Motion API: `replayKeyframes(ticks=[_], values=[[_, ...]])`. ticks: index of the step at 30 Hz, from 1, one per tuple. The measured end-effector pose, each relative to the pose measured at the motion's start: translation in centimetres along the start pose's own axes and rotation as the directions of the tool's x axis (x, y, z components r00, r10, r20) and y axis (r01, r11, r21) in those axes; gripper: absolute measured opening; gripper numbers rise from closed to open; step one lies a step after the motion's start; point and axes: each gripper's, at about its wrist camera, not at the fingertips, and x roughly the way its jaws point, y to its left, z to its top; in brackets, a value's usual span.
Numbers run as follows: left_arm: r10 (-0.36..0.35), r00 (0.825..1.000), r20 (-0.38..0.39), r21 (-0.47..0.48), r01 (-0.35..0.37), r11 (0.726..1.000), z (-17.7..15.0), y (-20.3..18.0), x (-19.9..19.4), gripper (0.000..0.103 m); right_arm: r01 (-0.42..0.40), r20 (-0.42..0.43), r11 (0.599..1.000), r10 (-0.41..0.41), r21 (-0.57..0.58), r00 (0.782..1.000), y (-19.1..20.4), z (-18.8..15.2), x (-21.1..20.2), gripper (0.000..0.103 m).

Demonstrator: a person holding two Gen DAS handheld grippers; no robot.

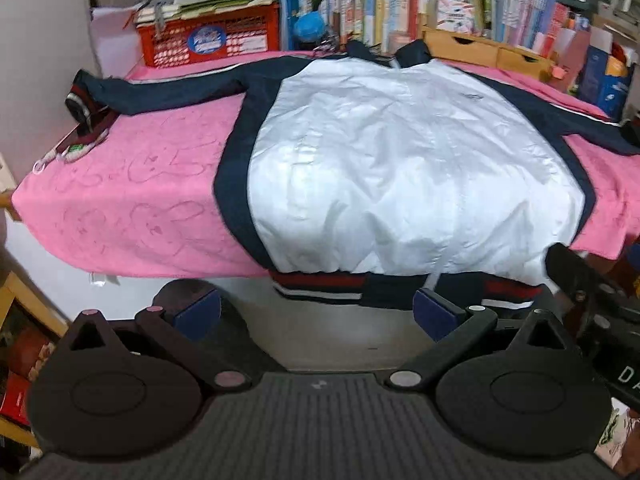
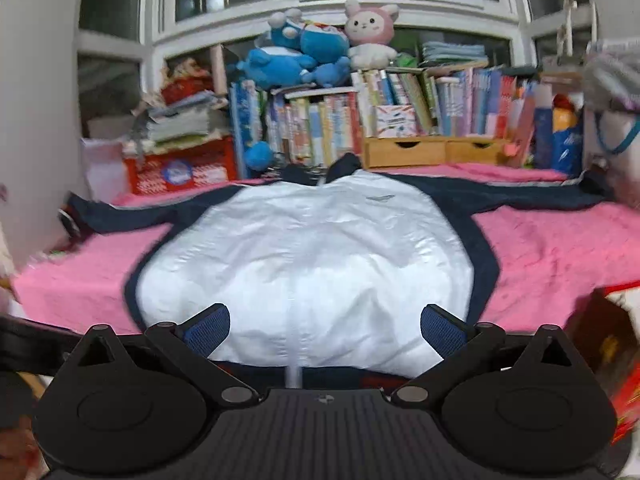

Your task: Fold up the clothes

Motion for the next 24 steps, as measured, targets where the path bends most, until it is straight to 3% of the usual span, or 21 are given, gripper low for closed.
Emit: replayKeyframes(ticks=[2,9,20,24], values=[[0.006,1.000,-0.008,-0.009,-0.007,1.000,-0.4,0.3,0.2,0.103,0.027,0.001,0.999,-0.027,-0.027,1.000,0.3,-0.3,0.0,0.103],[0.017,1.000,-0.019,0.020,-0.016,1.000,-1.3,0.0,0.2,0.103,0.009,-0.041,0.998,-0.012,-0.065,0.999,0.5,-1.6,0.3,0.103],[0.026,0.999,-0.040,0.030,-0.025,0.999,-1.6,0.0,0.7,0.103,0.015,-0.069,0.998,-0.019,-0.056,0.997,0.0,-1.9,0.6,0.103],[0.025,1.000,0.009,0.029,-0.026,0.999,0.5,0.5,0.7,0.103,0.024,0.004,0.996,-0.024,-0.082,1.000,-1.2,-0.5,0.5,0.103]])
